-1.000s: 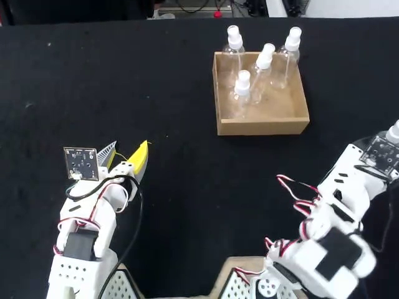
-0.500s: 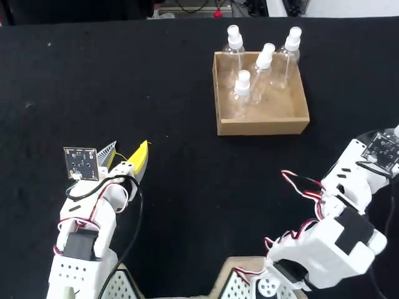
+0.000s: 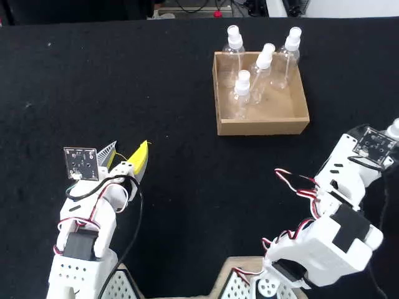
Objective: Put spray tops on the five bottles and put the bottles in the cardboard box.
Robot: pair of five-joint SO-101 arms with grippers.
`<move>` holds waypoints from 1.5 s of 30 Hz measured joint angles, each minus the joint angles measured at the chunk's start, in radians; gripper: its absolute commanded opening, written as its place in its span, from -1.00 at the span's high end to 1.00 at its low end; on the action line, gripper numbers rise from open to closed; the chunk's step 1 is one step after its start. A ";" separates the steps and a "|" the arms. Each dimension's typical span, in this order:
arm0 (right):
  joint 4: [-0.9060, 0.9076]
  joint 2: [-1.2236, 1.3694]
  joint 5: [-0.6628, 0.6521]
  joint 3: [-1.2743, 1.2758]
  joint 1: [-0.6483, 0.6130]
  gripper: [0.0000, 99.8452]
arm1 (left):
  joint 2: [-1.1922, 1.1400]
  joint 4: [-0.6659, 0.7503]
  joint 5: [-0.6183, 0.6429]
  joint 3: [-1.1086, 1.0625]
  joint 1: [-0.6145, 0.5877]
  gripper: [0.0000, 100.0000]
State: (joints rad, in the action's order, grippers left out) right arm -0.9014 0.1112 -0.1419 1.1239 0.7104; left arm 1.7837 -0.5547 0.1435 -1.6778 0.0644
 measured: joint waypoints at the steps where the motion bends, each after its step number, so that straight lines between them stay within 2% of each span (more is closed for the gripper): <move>1: 0.000 0.000 0.000 0.000 0.000 0.31 | 0.000 0.000 0.000 0.000 0.000 0.52; 20: 0.000 0.000 0.000 0.000 0.000 0.31 | 0.000 0.000 0.000 0.000 0.000 0.52; 26: 0.000 0.000 0.003 0.000 0.002 0.50 | 0.000 0.000 0.000 0.000 0.000 0.52; 35: 0.000 0.000 0.006 0.000 0.014 0.51 | 0.000 0.000 0.000 0.000 0.000 0.52; 40: 0.000 0.000 0.006 0.000 0.018 0.66 | 0.000 0.000 0.000 0.000 0.000 0.52; 45: 0.000 0.000 0.009 0.000 0.028 0.67 | 0.000 0.000 0.000 0.000 0.000 0.52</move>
State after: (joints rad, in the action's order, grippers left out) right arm -0.9014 0.1112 -0.1327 1.1239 0.7380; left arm 1.7837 -0.5547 0.1435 -1.6778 0.0644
